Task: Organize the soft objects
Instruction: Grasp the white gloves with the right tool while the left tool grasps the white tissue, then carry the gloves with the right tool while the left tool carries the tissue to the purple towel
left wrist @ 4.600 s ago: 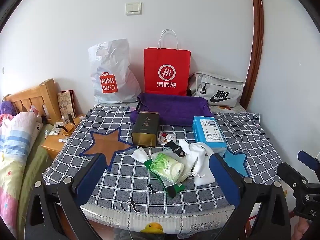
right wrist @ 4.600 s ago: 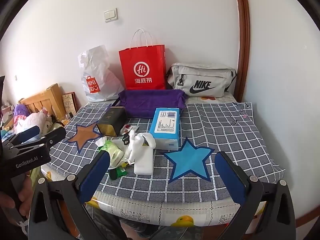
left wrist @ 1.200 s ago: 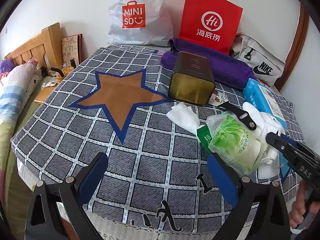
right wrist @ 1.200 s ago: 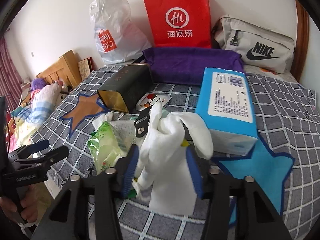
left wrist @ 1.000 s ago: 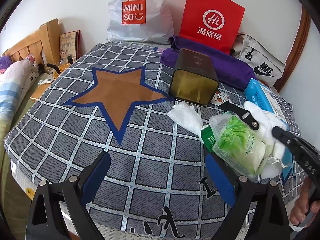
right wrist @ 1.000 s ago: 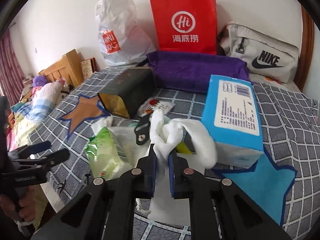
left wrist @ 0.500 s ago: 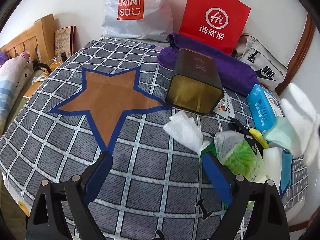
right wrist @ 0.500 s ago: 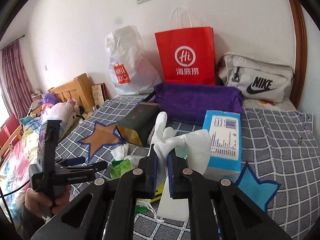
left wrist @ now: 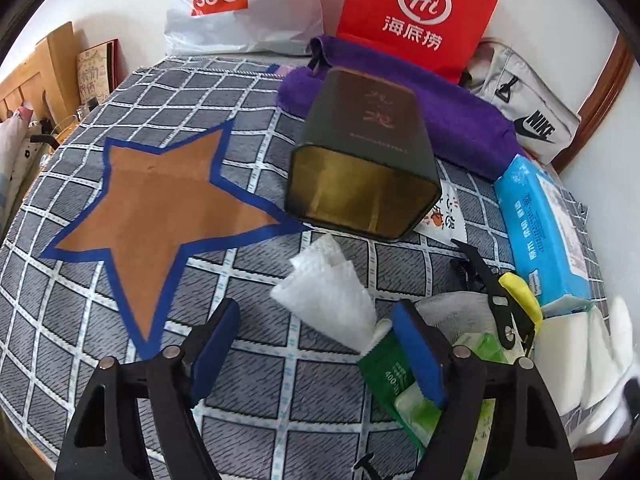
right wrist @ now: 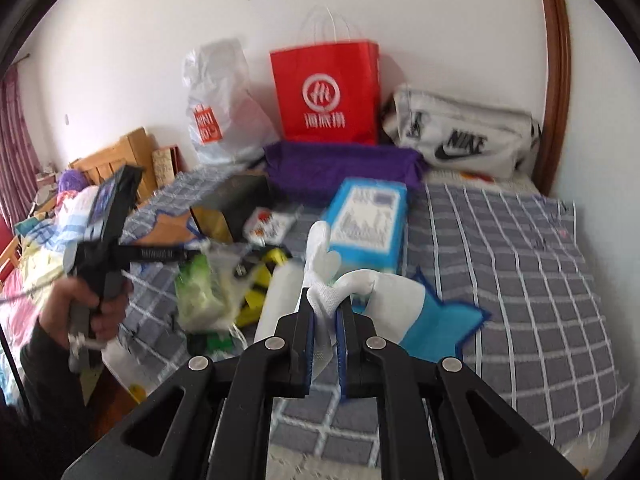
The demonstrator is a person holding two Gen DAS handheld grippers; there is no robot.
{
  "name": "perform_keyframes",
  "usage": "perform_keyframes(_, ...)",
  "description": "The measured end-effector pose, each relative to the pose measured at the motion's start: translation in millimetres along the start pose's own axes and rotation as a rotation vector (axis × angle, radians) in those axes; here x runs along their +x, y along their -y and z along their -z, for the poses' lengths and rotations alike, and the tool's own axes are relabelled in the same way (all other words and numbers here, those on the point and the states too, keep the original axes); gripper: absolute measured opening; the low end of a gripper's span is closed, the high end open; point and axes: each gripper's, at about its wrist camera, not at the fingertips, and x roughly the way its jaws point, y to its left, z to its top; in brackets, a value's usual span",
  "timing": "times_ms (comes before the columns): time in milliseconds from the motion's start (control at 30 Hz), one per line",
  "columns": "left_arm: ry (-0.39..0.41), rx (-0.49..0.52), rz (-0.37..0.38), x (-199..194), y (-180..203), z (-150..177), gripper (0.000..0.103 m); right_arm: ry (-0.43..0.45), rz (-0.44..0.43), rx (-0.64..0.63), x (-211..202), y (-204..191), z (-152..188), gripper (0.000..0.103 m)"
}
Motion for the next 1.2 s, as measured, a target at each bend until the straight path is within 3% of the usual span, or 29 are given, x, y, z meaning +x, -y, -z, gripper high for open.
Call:
perform_keyframes(67, 0.014, 0.031, -0.031, 3, 7, -1, 0.067, -0.044, 0.012, 0.009, 9, 5, 14, 0.012)
perform_keyframes(133, 0.010, 0.049, -0.092, 6, 9, -2, 0.047, -0.087, 0.026, 0.026, 19, 10, 25, 0.013)
perform_keyframes(167, 0.009, 0.053, -0.104, 6, 9, -3, 0.045, -0.111, 0.036, 0.028, 26, 12, 30, 0.013)
perform_keyframes(300, 0.004, 0.044, -0.121, 4, 0, -5, 0.021, -0.145, 0.037, 0.038, 36, 16, 40, 0.013)
perform_keyframes(400, -0.006, 0.011, -0.093, 1, -14, -6, 0.012, -0.155, 0.054, 0.036, 43, 18, 39, 0.019)
perform_keyframes(433, -0.009, 0.000, -0.089, 0, -19, -6, 0.012, -0.157, 0.055, 0.038, 45, 19, 39, 0.025)
perform_keyframes(500, -0.010, -0.006, -0.100, -2, -24, -6, 0.011, -0.162, 0.054, 0.055, 50, 21, 37, 0.050)
perform_keyframes(600, -0.013, -0.004, -0.142, -6, -29, -3, 0.010, -0.164, 0.045, 0.068, 61, 23, 35, 0.056)
perform_keyframes(733, -0.021, -0.019, -0.137, -11, -38, -1, 0.010, -0.173, 0.084, 0.065, 80, 22, 32, 0.058)
perform_keyframes(767, -0.021, -0.022, -0.133, -12, -39, 0, 0.010, -0.171, 0.096, 0.063, 83, 23, 31, 0.057)
perform_keyframes(933, -0.037, -0.052, -0.045, -14, -39, -2, 0.010, -0.171, 0.168, 0.033, 88, 25, 26, 0.033)
perform_keyframes(1033, -0.055, -0.053, -0.005, -12, -32, -4, 0.011, -0.178, 0.150, 0.062, 83, 32, 25, 0.024)
perform_keyframes(1067, -0.060, -0.053, 0.000, -11, -30, -5, 0.013, -0.178, 0.143, 0.072, 79, 34, 24, 0.022)
perform_keyframes(1133, -0.065, -0.063, 0.015, -11, -29, -4, 0.029, -0.161, 0.147, 0.087, 68, 38, 22, 0.019)
perform_keyframes(1200, -0.063, -0.082, 0.030, -13, -31, -3, 0.033, -0.146, 0.154, 0.082, 56, 39, 18, 0.019)
